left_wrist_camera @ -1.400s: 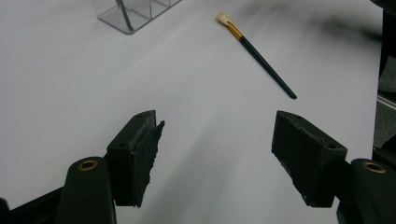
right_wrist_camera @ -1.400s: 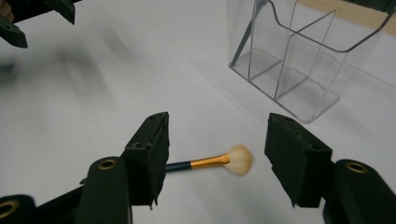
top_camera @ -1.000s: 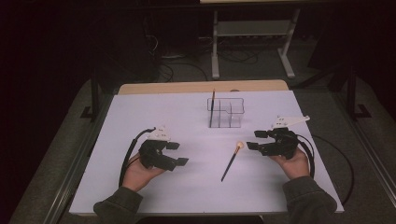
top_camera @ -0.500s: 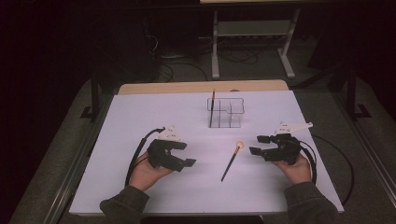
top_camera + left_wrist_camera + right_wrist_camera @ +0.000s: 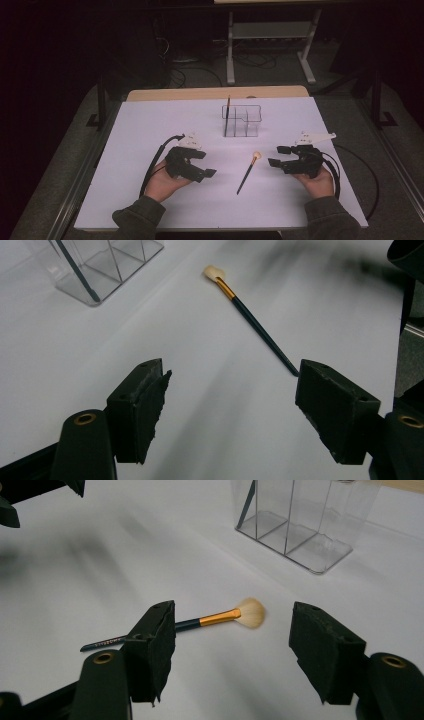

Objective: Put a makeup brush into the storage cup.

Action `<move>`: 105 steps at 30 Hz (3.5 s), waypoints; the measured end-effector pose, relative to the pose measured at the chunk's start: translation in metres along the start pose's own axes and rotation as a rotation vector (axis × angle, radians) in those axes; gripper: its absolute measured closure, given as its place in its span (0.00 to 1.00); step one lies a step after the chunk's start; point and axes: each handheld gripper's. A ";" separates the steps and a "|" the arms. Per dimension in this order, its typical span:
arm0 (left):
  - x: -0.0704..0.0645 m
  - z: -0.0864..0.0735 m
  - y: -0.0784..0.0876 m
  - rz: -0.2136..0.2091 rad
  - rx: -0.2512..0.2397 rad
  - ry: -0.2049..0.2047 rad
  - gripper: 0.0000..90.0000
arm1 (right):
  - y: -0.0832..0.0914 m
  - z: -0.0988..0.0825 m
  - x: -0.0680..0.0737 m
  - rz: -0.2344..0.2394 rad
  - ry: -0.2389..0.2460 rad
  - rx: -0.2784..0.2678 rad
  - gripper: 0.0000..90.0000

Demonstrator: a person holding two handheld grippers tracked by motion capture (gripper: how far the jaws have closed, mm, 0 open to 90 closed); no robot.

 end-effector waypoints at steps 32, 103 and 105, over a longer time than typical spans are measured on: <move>-0.021 0.049 -0.037 -0.012 0.067 -0.021 0.32 | -0.001 -0.005 0.001 -0.059 0.035 0.034 0.34; -0.060 0.084 -0.134 0.020 0.322 0.005 0.70 | 0.001 -0.010 0.000 -0.101 0.043 0.043 0.31; -0.062 0.083 -0.136 0.014 0.337 0.006 0.71 | 0.001 -0.010 0.000 -0.102 0.042 0.040 0.31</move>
Point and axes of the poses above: each handheld gripper's, and its own axes: y roughly backward along the jaws, z roughly out of its top, x roughly to its left, and after that the axes turned 14 degrees about z, right-handed
